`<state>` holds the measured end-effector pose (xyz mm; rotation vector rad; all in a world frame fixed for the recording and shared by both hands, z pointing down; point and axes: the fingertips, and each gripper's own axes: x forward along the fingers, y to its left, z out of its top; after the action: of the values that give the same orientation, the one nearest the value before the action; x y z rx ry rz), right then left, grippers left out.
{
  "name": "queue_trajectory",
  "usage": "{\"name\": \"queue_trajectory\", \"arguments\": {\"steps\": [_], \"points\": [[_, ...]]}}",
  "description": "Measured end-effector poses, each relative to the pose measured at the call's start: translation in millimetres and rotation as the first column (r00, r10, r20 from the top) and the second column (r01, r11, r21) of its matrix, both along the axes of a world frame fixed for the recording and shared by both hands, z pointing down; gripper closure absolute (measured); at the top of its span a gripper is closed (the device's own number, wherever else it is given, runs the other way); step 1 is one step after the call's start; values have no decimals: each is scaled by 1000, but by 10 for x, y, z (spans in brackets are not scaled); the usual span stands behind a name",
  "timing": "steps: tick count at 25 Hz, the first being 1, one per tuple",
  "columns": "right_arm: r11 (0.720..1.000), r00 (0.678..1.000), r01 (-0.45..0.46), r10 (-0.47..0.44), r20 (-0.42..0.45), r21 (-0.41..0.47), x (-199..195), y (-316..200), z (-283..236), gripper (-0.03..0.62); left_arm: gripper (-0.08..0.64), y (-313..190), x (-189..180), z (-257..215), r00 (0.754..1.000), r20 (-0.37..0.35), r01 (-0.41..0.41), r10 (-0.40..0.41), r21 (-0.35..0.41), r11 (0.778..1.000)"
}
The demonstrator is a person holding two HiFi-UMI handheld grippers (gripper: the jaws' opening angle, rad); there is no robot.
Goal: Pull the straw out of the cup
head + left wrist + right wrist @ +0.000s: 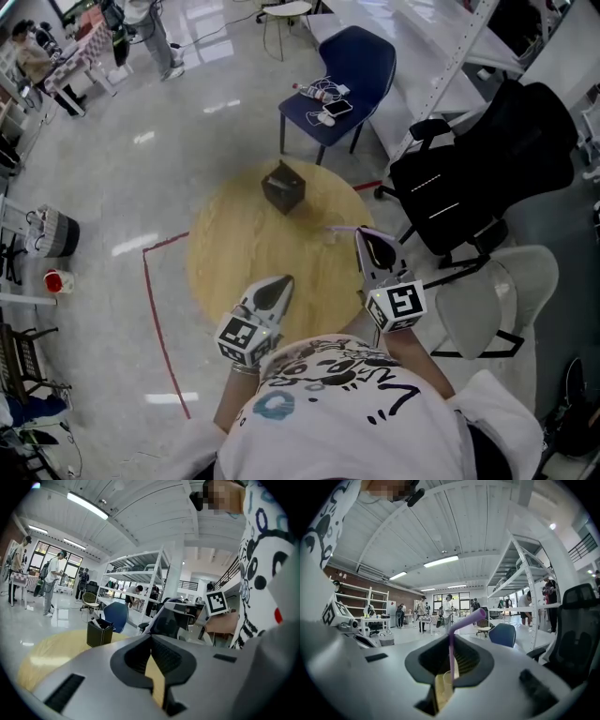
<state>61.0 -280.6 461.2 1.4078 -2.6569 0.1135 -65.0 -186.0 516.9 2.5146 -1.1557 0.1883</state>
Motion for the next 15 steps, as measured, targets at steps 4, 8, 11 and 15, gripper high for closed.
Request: {"name": "queue_trajectory", "arguments": {"steps": [4, 8, 11, 15], "points": [[999, 1000, 17, -17, -5, 45, 32, 75, -180, 546, 545, 39, 57, -8, 1000, -8, 3, -3, -6, 1000], [996, 999, 27, -28, 17, 80, 81, 136, -354, 546, 545, 81, 118, -52, 1000, -10, -5, 5, 0, 1000], [995, 998, 32, -36, 45, 90, 116, 188, -482, 546, 545, 105, 146, -56, 1000, -10, -5, 5, 0, 1000], [994, 995, 42, -51, 90, 99, 161, 249, -649, 548, 545, 127, 185, -43, 1000, -9, -9, 9, 2, 1000]]}}
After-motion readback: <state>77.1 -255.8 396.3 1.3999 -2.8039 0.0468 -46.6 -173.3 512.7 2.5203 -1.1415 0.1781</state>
